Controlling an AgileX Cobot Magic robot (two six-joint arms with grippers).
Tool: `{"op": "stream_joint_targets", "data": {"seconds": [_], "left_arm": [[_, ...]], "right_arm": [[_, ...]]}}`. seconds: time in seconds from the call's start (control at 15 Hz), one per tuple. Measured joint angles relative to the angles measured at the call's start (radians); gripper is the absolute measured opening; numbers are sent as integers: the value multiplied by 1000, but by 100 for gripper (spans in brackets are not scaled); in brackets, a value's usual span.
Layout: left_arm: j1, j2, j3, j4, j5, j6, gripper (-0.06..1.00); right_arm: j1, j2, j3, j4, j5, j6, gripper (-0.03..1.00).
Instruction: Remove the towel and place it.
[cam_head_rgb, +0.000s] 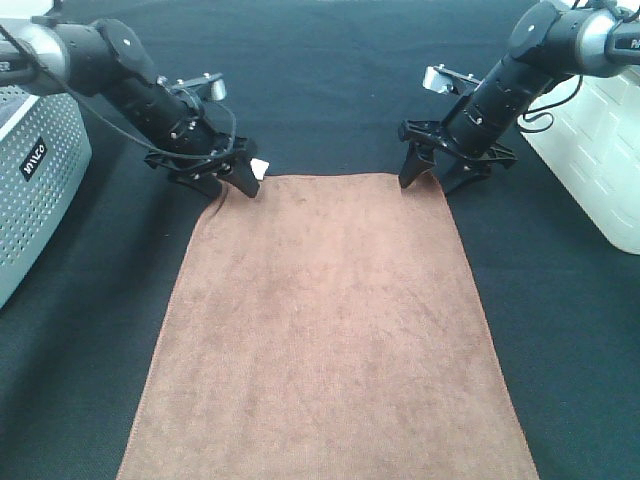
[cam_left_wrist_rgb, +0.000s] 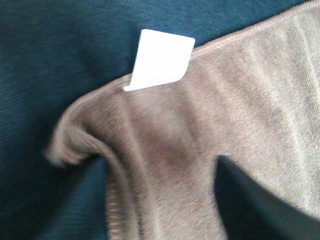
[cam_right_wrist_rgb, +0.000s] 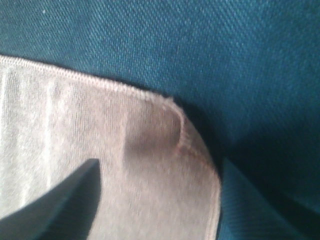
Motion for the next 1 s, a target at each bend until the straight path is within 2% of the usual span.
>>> {"op": "stream_joint_targets", "data": {"seconds": [0.13, 0.2, 0.27, 0.33, 0.47, 0.8, 1.0], "left_arm": [[-11, 7, 0, 21, -10, 0, 34], [-11, 8, 0, 32, -11, 0, 11], [-11, 8, 0, 39, -16, 0, 3], [-12, 8, 0, 43, -16, 0, 1], [-13, 8, 0, 54, -19, 0, 1], [-13, 18, -32, 81, -39, 0, 1], [-13, 27, -90, 96, -66, 1, 1]], "right_arm": [[9, 8, -3, -7, -40, -9, 53], [10, 11, -3, -15, -56, -9, 38], [10, 14, -3, -24, -74, -9, 26], [10, 16, -3, -32, -90, -9, 14], [12, 16, -3, -46, -101, -9, 0], [13, 16, -14, -54, -109, -9, 0], [15, 40, -95, -102, -130, -10, 0]]}}
